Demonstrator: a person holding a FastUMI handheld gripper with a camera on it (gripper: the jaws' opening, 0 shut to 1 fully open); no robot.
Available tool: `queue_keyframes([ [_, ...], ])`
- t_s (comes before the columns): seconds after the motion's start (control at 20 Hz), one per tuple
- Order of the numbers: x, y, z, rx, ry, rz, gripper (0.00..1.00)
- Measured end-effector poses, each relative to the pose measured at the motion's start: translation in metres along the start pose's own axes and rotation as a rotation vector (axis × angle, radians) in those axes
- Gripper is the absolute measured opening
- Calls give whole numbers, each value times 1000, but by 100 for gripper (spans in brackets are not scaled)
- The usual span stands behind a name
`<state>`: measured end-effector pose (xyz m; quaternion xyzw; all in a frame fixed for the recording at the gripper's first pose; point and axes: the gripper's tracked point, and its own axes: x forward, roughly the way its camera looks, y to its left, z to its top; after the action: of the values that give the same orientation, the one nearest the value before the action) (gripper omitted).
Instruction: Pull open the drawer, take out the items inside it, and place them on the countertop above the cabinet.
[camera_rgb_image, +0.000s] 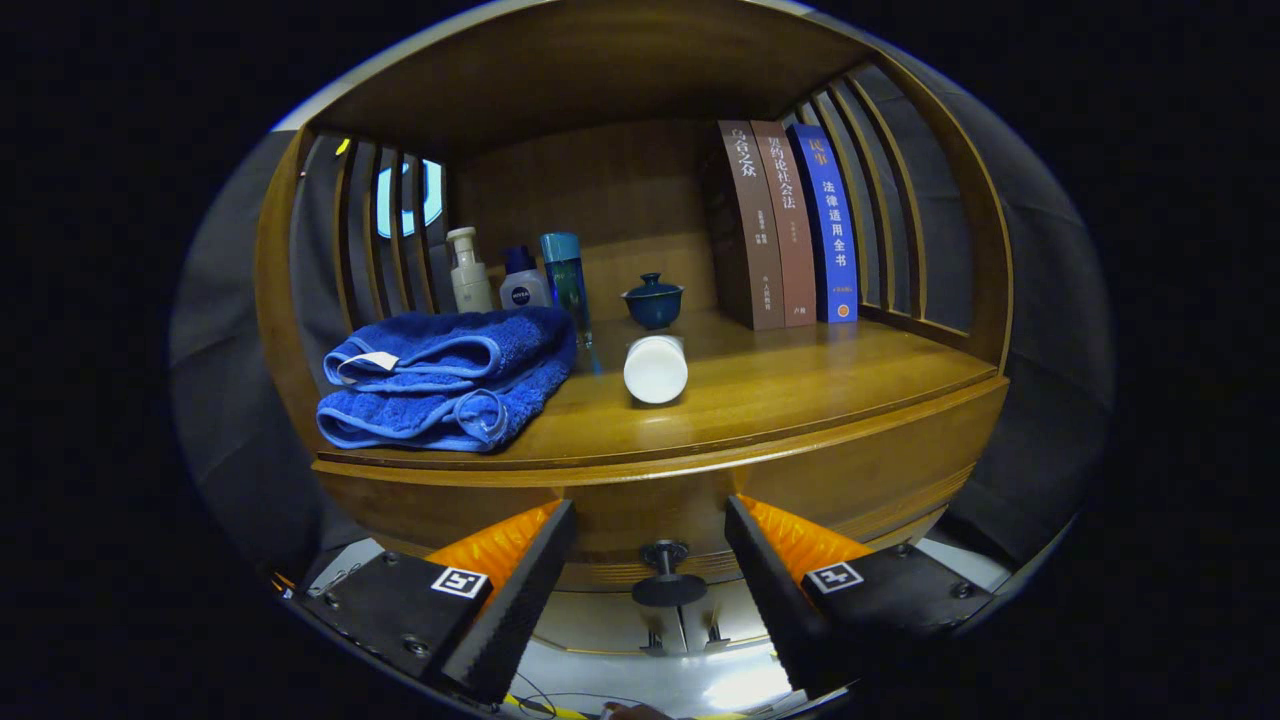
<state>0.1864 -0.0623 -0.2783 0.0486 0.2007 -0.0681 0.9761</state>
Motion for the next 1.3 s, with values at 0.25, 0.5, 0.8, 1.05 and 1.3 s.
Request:
queue_keyframes([
  [0.25, -4, -3, 3, -16, -1, -18, 100],
  [0.5, -30, 4, 25, -31, -54, -8, 100],
  [0.8, -84, 11, 69, -33, -125, -4, 100],
  [1.05, -148, 28, 126, -53, -241, 30, 99],
  [1.3, -212, 35, 162, -54, -306, 42, 99],
])
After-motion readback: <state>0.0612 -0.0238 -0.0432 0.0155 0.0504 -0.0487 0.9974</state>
